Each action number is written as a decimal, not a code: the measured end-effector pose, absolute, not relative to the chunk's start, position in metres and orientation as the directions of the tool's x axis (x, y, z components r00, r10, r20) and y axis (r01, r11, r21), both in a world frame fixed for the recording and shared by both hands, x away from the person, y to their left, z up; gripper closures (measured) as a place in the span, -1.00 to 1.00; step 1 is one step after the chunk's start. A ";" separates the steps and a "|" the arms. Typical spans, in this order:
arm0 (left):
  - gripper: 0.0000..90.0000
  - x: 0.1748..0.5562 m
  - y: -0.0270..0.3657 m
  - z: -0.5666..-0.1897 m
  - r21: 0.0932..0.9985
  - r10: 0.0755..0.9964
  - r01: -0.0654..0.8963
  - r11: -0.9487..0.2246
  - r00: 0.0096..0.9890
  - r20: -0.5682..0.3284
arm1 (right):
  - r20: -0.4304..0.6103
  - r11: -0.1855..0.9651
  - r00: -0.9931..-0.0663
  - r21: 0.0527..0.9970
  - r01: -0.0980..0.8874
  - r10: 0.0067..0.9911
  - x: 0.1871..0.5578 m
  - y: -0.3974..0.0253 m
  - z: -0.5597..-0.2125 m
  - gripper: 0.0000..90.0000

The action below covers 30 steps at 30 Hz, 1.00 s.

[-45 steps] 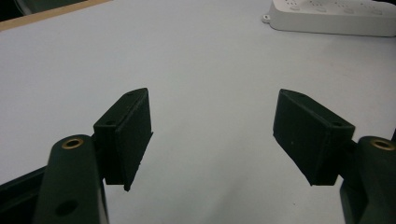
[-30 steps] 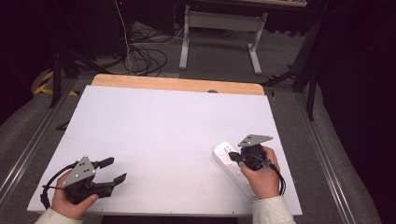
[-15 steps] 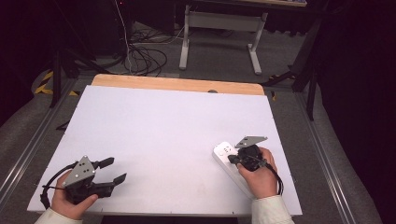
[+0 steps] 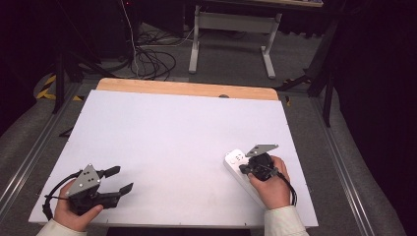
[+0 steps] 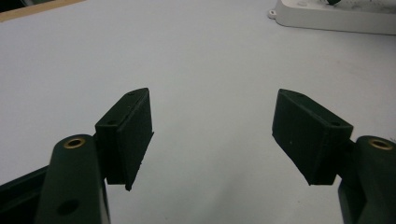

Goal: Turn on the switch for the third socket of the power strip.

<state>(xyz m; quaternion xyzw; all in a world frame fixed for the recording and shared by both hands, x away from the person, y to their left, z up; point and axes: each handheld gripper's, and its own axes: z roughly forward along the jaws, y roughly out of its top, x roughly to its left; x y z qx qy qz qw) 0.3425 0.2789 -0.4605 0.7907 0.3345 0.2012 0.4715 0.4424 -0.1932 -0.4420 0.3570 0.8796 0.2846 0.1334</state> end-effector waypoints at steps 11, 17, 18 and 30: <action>-0.35 0.342 0.279 -0.460 0.881 0.721 0.342 -0.326 0.693 -0.003 | -0.025 0.580 -0.703 0.587 0.565 0.710 0.443 -0.192 -0.443 1.00; -0.35 0.342 0.279 -0.460 0.880 0.720 0.340 -0.332 0.694 0.003 | -0.030 0.584 -0.701 0.580 0.568 0.713 0.442 -0.191 -0.444 1.00; -0.35 0.342 0.279 -0.460 0.880 0.720 0.340 -0.332 0.694 0.003 | -0.030 0.584 -0.701 0.580 0.568 0.713 0.442 -0.191 -0.444 1.00; -0.35 0.342 0.278 -0.460 0.880 0.718 0.338 -0.334 0.696 0.005 | -0.041 0.588 -0.699 0.578 0.566 0.714 0.441 -0.190 -0.445 1.00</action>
